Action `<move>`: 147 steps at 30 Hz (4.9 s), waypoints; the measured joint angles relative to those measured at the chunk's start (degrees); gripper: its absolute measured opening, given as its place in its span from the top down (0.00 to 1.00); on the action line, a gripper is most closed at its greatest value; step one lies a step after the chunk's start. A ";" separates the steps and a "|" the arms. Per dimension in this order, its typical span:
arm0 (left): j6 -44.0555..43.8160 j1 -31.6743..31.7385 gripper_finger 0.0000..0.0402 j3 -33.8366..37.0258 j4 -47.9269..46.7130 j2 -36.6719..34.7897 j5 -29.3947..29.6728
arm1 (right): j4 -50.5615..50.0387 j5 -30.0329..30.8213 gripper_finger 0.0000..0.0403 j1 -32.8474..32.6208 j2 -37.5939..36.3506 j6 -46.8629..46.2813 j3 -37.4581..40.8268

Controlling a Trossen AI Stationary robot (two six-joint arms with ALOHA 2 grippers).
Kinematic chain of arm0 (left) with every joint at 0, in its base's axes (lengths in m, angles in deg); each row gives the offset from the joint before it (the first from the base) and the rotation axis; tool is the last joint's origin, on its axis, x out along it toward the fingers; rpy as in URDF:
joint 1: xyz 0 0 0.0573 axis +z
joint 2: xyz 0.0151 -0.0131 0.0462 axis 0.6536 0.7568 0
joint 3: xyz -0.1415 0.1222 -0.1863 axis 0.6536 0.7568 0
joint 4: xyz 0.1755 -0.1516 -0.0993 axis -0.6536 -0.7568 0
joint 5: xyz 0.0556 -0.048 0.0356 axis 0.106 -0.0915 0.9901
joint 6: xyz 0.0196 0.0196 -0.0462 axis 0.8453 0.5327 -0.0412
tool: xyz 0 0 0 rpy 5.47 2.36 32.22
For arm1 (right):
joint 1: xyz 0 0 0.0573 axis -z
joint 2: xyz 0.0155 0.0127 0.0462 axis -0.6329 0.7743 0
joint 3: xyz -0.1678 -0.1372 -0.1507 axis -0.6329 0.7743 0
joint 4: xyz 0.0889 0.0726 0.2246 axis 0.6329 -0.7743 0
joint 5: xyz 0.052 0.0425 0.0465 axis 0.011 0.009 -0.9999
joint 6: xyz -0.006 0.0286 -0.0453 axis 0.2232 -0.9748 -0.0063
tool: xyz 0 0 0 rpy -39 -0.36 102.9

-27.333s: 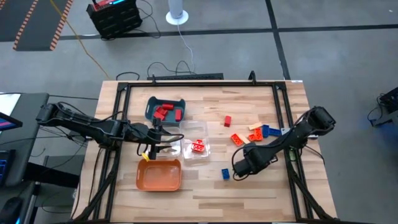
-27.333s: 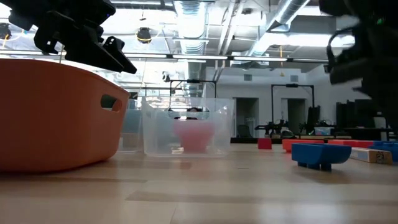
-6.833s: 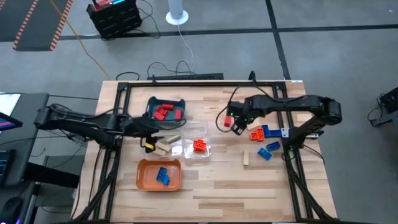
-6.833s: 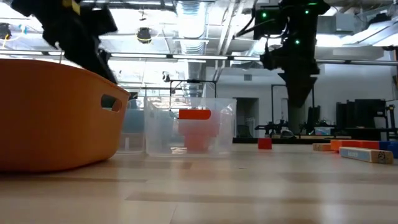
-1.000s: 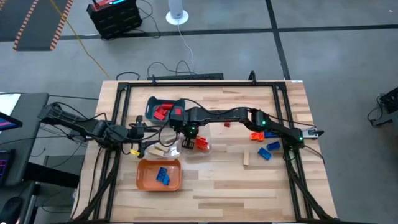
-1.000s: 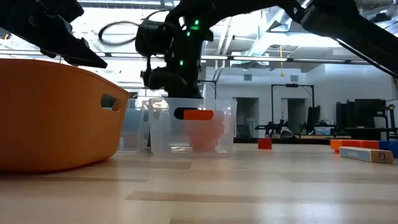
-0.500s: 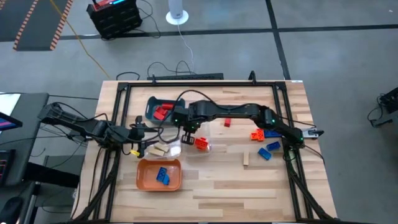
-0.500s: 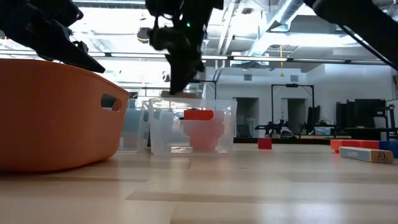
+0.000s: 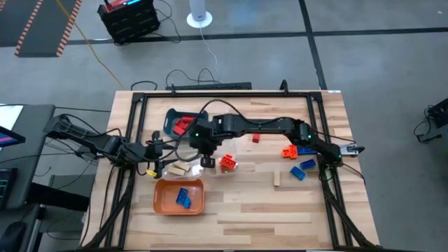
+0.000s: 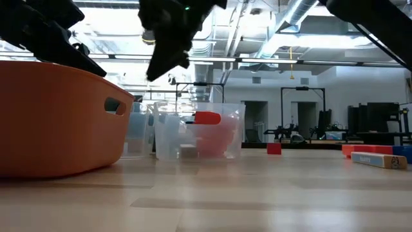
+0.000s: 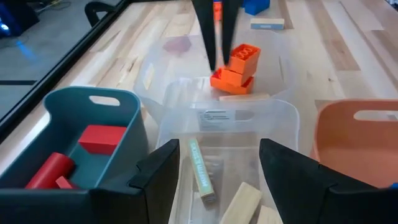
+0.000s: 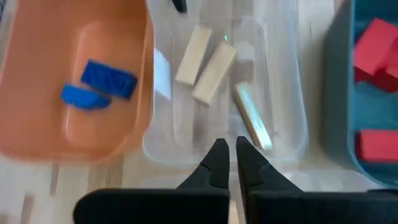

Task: Sort blocks
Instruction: Put the brown block into the left transparent bin

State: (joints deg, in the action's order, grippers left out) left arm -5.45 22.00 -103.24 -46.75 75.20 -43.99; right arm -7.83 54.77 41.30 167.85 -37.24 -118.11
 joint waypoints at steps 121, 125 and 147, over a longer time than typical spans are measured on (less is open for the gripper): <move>-0.66 -0.37 0.46 0.00 -1.92 0.04 -4.61 | -19.33 11.52 0.60 -0.65 8.85 -10.14 -1.81; -1.18 -0.37 0.46 -0.02 -1.55 0.04 -4.77 | -18.98 11.54 0.52 0.73 8.85 -21.56 -1.81; -1.01 -0.37 0.46 0.00 -1.73 0.04 -7.78 | -10.20 3.96 0.44 2.39 8.38 -35.61 7.96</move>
State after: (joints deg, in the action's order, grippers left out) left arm -6.46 21.64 -103.24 -48.48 75.25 -51.78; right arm -18.03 58.73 43.69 176.23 -72.86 -110.15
